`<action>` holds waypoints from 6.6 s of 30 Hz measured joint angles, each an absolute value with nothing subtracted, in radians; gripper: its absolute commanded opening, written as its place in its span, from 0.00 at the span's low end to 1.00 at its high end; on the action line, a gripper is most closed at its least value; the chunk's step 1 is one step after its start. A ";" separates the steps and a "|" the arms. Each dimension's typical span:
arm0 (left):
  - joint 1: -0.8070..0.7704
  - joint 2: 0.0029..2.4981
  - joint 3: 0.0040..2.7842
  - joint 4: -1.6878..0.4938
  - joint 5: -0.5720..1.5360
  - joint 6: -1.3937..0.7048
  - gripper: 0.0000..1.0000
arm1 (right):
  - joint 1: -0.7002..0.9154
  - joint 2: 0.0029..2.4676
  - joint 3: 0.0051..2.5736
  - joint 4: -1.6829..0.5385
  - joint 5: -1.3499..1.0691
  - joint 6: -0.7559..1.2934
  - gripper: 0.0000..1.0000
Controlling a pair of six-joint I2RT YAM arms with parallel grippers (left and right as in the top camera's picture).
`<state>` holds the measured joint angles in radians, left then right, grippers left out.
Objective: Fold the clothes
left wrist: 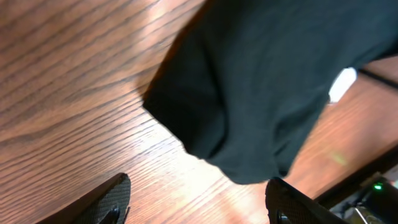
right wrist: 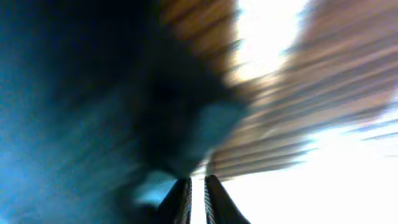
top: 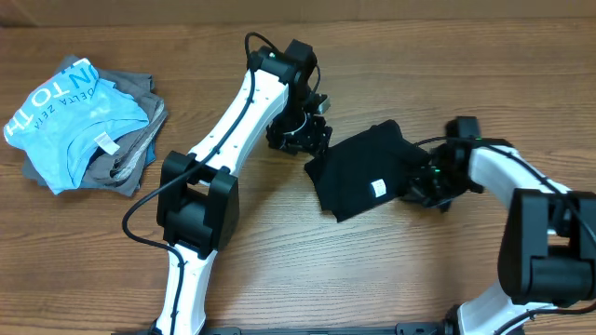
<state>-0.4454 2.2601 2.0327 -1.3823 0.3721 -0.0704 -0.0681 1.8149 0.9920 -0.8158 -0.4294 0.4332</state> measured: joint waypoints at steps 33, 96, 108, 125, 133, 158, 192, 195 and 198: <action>-0.338 2.114 1.912 -1.383 0.403 -0.104 0.59 | -0.043 1.707 1.013 -0.813 -0.192 0.593 0.06; -0.432 2.114 1.486 -1.007 0.556 -0.193 0.58 | 0.138 1.805 1.088 -0.762 -0.581 0.134 0.04; -0.534 2.114 1.459 -0.937 0.395 -0.281 0.33 | 0.138 1.805 1.089 -0.747 -0.593 0.134 0.04; -0.542 2.100 1.458 -1.007 0.142 -0.368 0.06 | 0.137 1.805 1.145 -0.824 -0.612 0.150 0.15; -0.528 2.098 1.460 -1.144 0.080 -0.368 0.55 | 0.109 1.805 1.147 -0.902 -0.532 0.159 0.29; -0.299 1.971 1.514 -0.783 0.436 -0.340 0.13 | 0.144 1.814 1.209 -0.792 -0.786 0.074 0.09; -0.214 2.150 1.512 -0.589 0.747 -0.341 0.31 | 0.334 2.041 1.198 -0.682 -0.888 0.364 0.04; -0.184 2.116 1.513 -0.544 0.739 -0.342 0.32 | 0.331 1.959 1.186 -0.663 -0.886 0.355 0.04; -0.169 2.092 1.519 -0.503 0.729 -0.347 0.31 | 0.318 1.863 1.186 -0.566 -0.884 0.350 0.06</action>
